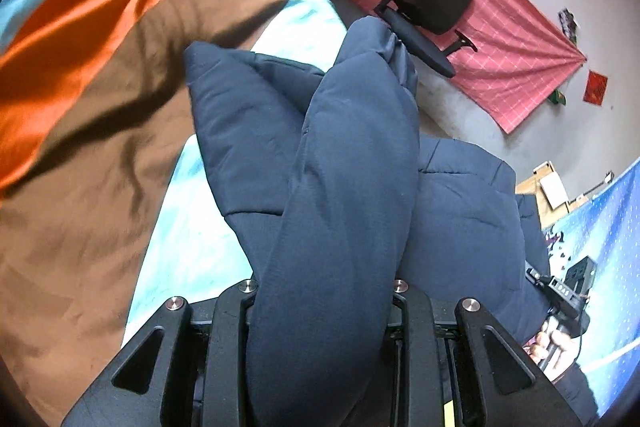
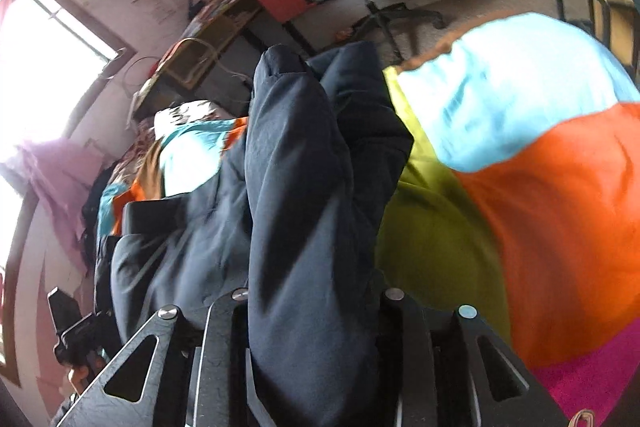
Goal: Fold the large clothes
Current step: 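Grasp the folded jacket bundle with the left gripper while the right gripper grasps it, then open both grippers and lift them away from the folded navy jacket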
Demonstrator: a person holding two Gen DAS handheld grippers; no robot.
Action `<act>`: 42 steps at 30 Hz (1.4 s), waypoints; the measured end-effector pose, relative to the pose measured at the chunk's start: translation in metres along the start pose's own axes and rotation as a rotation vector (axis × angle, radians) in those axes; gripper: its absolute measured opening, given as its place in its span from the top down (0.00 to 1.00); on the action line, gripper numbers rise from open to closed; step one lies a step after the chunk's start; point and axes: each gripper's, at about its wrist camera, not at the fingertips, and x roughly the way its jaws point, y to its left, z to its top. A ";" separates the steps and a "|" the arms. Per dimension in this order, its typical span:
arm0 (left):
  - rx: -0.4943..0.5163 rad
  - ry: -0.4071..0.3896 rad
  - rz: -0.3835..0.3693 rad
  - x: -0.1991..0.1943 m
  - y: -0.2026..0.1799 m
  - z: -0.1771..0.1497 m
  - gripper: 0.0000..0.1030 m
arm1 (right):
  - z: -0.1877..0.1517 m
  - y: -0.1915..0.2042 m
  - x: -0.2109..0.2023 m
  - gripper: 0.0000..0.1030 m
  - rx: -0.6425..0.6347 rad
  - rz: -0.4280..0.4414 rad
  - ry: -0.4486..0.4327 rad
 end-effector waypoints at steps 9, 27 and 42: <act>-0.006 0.024 0.096 0.011 0.004 0.002 0.58 | -0.005 -0.010 0.010 0.45 -0.002 -0.077 -0.007; -0.046 -0.094 0.314 -0.026 -0.002 -0.027 0.15 | -0.048 0.046 -0.022 0.01 -0.295 -0.282 -0.186; 0.166 -0.361 0.385 -0.063 -0.072 -0.075 0.04 | -0.092 0.085 -0.061 0.00 -0.430 -0.297 -0.329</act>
